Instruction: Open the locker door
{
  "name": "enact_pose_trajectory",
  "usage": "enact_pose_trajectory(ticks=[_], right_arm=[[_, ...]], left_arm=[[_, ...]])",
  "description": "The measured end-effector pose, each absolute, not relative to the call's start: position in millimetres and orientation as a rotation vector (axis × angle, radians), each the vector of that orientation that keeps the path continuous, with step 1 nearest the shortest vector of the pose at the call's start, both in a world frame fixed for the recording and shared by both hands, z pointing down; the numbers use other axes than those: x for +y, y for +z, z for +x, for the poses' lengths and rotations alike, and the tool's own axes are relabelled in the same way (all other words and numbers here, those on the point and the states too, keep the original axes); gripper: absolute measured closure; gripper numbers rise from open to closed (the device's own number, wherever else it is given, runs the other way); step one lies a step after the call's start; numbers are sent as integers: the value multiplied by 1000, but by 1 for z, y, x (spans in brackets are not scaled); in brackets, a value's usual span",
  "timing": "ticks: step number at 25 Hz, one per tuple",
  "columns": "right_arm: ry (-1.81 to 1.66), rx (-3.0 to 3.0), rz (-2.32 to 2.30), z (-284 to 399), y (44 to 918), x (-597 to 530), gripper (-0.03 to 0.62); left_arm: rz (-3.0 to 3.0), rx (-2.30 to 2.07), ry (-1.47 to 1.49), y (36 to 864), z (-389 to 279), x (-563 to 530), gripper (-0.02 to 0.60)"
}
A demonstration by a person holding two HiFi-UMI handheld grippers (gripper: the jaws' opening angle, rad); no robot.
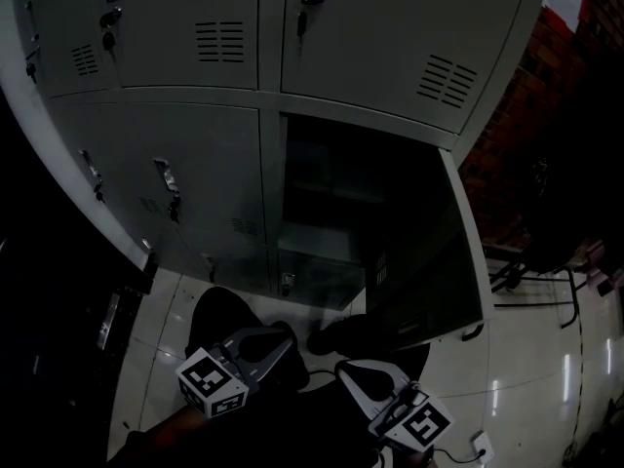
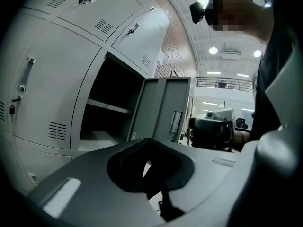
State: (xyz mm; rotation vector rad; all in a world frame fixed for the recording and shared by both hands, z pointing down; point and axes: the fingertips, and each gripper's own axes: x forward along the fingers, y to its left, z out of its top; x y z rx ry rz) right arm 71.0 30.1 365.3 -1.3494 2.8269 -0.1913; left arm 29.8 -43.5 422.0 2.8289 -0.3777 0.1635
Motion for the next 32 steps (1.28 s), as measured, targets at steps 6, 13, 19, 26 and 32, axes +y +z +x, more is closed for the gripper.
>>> enact_pose_trajectory(ticks=[6,13,19,26,32], right_arm=[[-424,2711,-1437,57,404,-7,592],[-364,2727,-1457,63,401,-16,592],[-325,2739,-1448,64,400,-15,594],[-328,2742,-1454,66,399,-18,594],[-334,2739,-1449,69,399,-17,594]], left_arm=[[2822,-410,182,426,21,-44,569],[2813,-396,183,430,22,-41,569],[2816,-378,181,429,25,-38,569],[2821,-360,186,428,27,-34,569],[2817,-362,192,429,30,-33,569]])
